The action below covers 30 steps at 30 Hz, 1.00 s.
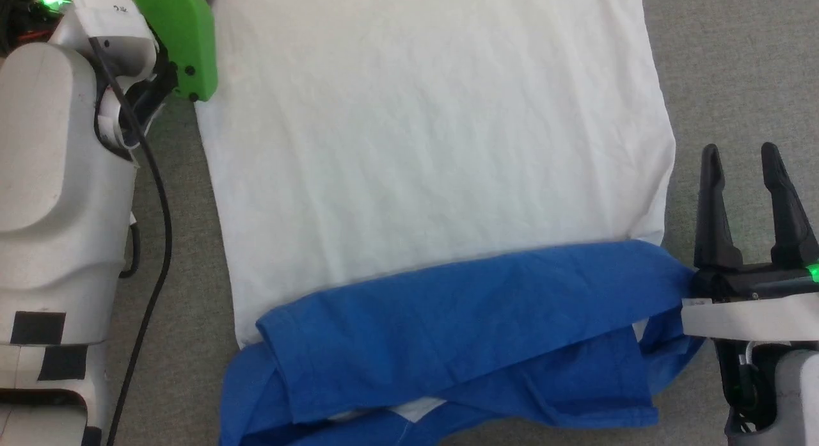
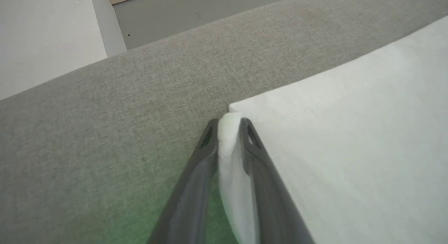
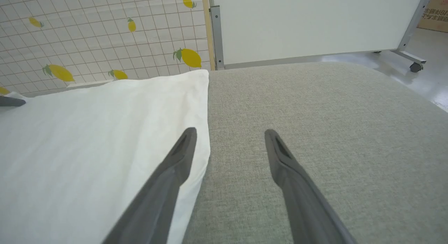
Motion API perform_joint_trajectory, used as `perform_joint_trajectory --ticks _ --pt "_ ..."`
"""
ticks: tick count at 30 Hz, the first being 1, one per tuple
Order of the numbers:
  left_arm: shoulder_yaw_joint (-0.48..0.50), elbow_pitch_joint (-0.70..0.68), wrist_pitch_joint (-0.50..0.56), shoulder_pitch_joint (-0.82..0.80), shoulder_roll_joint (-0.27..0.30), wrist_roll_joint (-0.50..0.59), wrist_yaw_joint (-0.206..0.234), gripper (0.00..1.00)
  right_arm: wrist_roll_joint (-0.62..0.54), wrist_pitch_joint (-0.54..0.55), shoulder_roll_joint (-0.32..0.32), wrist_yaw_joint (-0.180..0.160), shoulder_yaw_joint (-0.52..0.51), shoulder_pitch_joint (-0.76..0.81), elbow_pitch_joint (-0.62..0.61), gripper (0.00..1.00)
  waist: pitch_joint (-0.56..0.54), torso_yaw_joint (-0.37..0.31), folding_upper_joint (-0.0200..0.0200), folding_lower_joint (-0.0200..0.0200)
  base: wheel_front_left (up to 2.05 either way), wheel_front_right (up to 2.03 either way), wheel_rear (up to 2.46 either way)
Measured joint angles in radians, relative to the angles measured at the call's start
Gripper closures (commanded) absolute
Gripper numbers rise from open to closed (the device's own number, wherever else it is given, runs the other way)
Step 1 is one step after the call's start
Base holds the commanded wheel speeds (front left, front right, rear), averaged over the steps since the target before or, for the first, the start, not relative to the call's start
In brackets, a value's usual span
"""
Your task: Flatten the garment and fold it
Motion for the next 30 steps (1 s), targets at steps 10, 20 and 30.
perform_joint_trajectory --ticks 10,20,30 --pt "-0.028 0.015 -0.060 0.028 -0.008 -0.020 -0.016 1.00 -0.050 0.089 0.000 0.000 -0.040 -0.123 -0.058 0.00 -0.044 0.021 0.0000 0.0000 0.00 0.00 0.00" --pt "-0.073 0.001 -0.086 0.033 -0.025 -0.049 -0.033 1.00 0.045 0.493 -0.146 0.000 -0.050 -0.447 -0.009 0.00 -0.061 0.078 0.0000 0.0000 0.00 0.00 0.00" --pt "-0.127 -0.011 -0.102 0.010 -0.047 -0.059 -0.041 1.00 0.110 0.822 -0.217 0.000 0.011 -0.663 0.264 0.00 -0.025 0.124 0.0000 -0.0001 0.00 0.00 0.00"
